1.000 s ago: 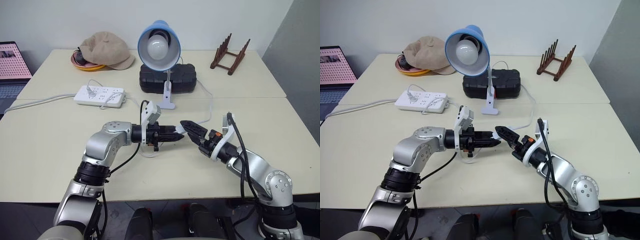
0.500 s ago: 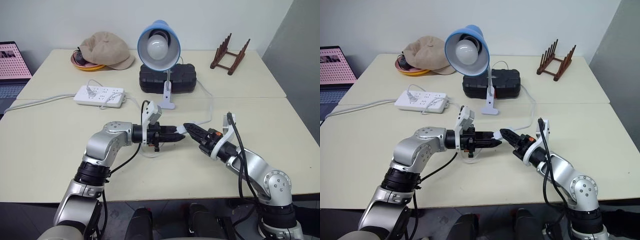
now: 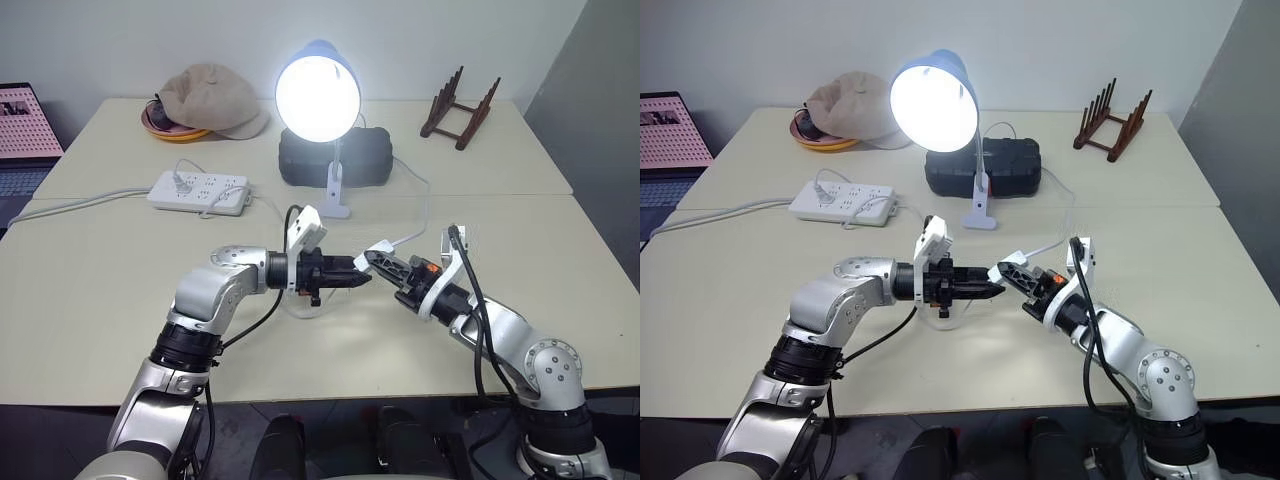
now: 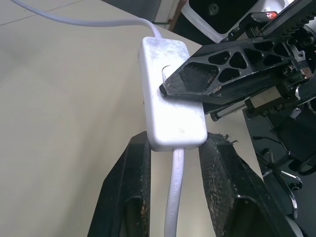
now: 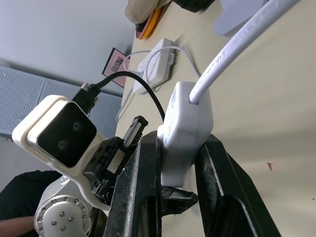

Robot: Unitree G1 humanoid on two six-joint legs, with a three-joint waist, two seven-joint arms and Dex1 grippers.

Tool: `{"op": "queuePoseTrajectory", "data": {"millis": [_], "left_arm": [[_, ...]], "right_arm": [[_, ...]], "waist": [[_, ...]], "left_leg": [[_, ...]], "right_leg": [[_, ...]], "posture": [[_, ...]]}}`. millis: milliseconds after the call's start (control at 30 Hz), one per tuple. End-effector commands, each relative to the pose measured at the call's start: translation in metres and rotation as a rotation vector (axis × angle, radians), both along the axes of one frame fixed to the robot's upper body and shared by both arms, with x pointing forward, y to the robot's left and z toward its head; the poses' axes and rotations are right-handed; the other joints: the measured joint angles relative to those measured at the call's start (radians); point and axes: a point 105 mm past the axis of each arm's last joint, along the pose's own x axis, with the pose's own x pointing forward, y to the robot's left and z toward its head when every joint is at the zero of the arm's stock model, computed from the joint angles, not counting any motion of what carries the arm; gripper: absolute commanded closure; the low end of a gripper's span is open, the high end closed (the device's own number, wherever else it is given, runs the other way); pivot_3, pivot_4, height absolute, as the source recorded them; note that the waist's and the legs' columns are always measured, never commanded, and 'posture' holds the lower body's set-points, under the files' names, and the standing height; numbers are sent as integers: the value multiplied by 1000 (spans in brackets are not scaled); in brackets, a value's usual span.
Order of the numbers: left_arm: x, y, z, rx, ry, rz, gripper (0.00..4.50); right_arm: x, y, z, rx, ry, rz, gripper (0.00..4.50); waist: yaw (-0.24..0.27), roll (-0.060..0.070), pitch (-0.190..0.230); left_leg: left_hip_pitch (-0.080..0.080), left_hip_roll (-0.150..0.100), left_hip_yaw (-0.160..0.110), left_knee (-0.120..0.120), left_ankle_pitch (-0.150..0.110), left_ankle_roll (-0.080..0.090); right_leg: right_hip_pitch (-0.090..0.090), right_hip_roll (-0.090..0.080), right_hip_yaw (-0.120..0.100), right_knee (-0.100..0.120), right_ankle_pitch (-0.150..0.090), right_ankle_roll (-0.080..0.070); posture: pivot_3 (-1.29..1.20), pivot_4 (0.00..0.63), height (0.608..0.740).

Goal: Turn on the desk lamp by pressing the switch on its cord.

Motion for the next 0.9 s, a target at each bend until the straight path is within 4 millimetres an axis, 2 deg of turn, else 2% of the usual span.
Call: {"op": "queuePoseTrajectory", "data": {"millis": [33,267,467,533,633,800,900], "left_arm": [[-1,-2,18,-35,-58,-25,3414],[2,1,16,-11,-72,-17,3414],[15,7,7,58,-115,15,3414],[19,8,0,92,-133,18,3414],[26,10,-13,148,-160,22,3414],[38,10,-33,235,-206,14,3414],[44,10,-40,272,-224,1,3414]], "right_arm": [[1,-6,-2,-48,-16,-23,3047],[-6,-13,3,-63,-46,-9,1249],[-33,-33,6,-158,-99,67,38],[-40,-43,9,-248,-152,95,38],[-48,-58,14,-537,-323,165,38],[-35,-86,23,-1002,-621,167,38],[-32,-92,25,-1122,-757,205,38]], "waist": [[0,0,0],[0,0,0],[3,0,0],[3,0,0],[2,1,0],[4,1,0],[3,0,0]], "left_leg": [[0,0,0,0,0,0],[0,0,0,0,0,0],[-1,0,0,0,0,0],[-2,0,0,0,0,0],[-3,-1,0,0,0,0],[-3,-1,0,0,0,0],[-4,-1,0,0,0,0]], "right_leg": [[0,0,0,0,0,0],[0,0,0,0,0,0],[0,0,0,-1,0,0],[0,0,0,-2,0,0],[0,-1,0,-4,-1,-2],[-1,0,-1,-4,-3,-5],[-1,-1,-1,-6,-3,-4]], "posture": [[0,150,740],[0,150,740],[0,150,740],[0,150,740],[0,150,740],[0,150,740],[0,150,740]]}}
